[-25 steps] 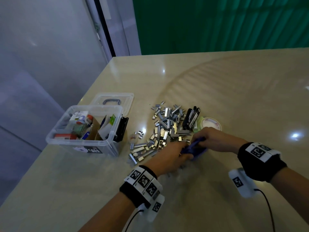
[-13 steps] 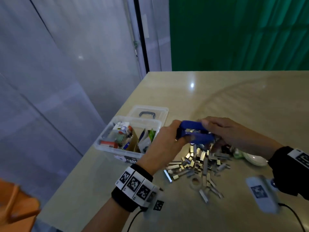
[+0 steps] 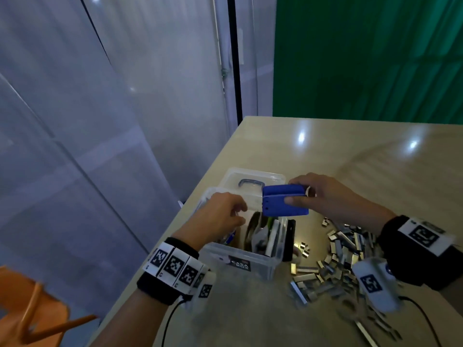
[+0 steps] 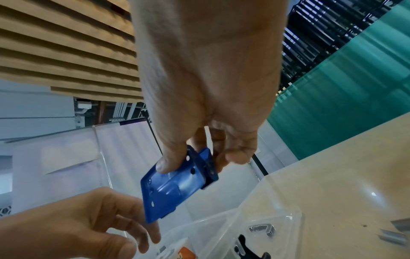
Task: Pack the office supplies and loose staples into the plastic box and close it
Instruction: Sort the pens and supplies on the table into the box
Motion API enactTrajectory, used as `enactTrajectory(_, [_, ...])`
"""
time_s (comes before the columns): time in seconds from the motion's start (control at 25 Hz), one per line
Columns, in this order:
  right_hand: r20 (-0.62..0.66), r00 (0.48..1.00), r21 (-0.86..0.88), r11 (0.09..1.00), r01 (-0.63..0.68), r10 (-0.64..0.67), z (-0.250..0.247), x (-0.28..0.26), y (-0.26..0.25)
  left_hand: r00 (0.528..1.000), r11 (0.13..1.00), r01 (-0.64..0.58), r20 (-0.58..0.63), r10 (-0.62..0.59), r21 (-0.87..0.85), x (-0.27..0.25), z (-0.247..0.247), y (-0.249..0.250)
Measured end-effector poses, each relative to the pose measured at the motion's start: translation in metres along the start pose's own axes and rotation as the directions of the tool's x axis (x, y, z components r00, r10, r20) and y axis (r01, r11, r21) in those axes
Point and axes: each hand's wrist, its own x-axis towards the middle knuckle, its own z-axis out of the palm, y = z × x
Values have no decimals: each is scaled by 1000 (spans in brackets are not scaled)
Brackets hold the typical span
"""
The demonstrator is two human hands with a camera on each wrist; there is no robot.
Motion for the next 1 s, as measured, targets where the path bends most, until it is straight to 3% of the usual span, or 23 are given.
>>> enactTrajectory(0.24, [8, 998, -70, 995, -67, 68, 16, 27, -13, 996, 1000, -17, -90, 17, 8, 8, -16, -46])
enactTrajectory(0.48, [51, 997, -47, 998, -51, 53, 36, 51, -29, 998, 1000, 24, 60, -23, -16, 5, -22, -75])
enactTrajectory(0.76, [83, 993, -34, 996, -81, 84, 60, 74, -53, 998, 989, 58, 1, -58, -134, 5, -29, -102])
enactTrajectory(0.92, [96, 989, -24, 994, -109, 110, 74, 86, -64, 999, 999, 30, -11, -31, -25, 9, -21, -98])
enactTrajectory(1.0, [113, 988, -24, 995, -101, 103, 79, 90, -66, 999, 998, 33, 8, -32, -51, 9, -25, -99])
